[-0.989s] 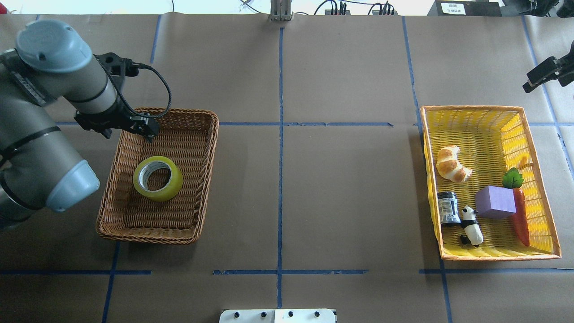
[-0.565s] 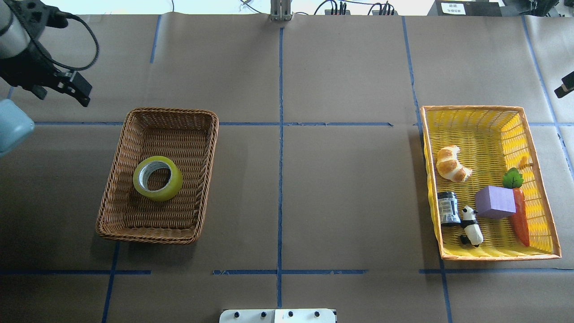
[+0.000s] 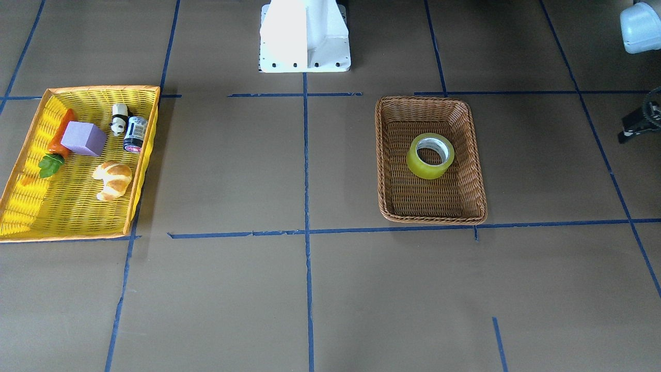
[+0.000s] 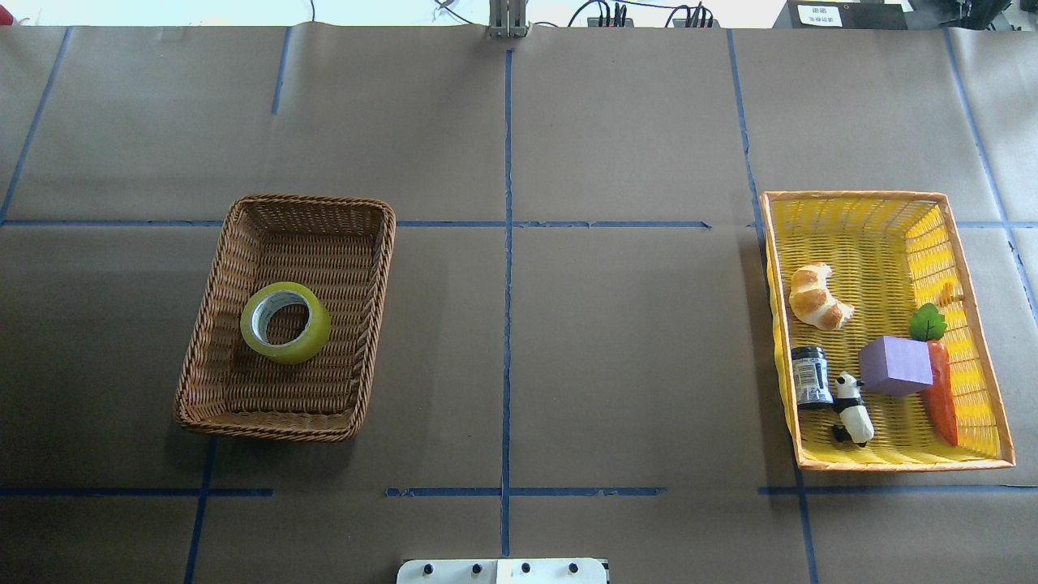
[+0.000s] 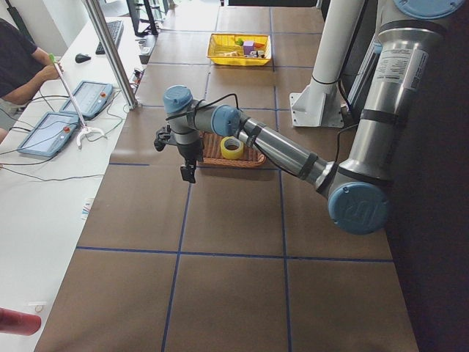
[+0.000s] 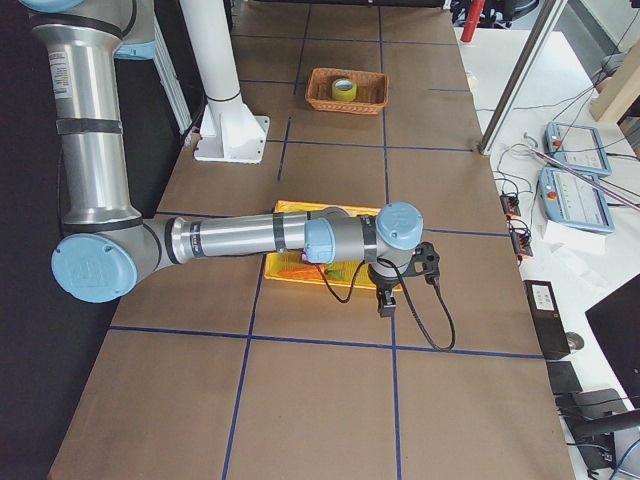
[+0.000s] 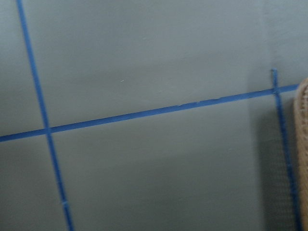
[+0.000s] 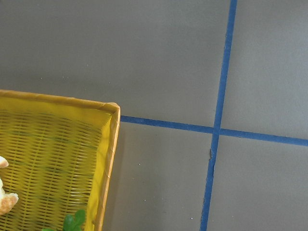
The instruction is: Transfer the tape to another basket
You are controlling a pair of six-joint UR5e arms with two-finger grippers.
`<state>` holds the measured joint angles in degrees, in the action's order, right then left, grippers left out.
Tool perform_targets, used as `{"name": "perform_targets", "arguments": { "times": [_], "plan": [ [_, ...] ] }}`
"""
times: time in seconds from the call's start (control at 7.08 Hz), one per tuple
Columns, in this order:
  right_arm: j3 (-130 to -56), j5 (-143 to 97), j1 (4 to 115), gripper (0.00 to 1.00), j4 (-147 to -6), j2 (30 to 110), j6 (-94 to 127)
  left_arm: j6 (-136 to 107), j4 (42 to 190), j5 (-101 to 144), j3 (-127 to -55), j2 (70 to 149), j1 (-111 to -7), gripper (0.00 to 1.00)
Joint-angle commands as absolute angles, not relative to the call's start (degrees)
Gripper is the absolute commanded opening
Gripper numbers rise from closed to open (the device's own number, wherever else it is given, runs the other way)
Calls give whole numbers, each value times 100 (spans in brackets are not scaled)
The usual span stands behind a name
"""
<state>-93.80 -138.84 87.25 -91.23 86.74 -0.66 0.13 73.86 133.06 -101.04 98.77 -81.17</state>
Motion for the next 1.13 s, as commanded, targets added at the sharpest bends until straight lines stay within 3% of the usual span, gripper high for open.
{"name": "perform_targets", "arguments": {
  "times": [0.0, 0.28, 0.99],
  "plan": [
    [-9369, -13904, 8745, 100, -9132, 8745, -53, 1263, 7688, 13611, -8803, 9774, -9057, 100],
    [-9378, -13913, 8745, 100, -9132, 8789, -44, 1091, 8591, 14185, -8491, 9353, -9185, 100],
    [-9378, -13931, 8824, 100, -9132, 8912, -53, 668, 8587, 13157, -8657, 9299, -9176, 100]
  ]
}}
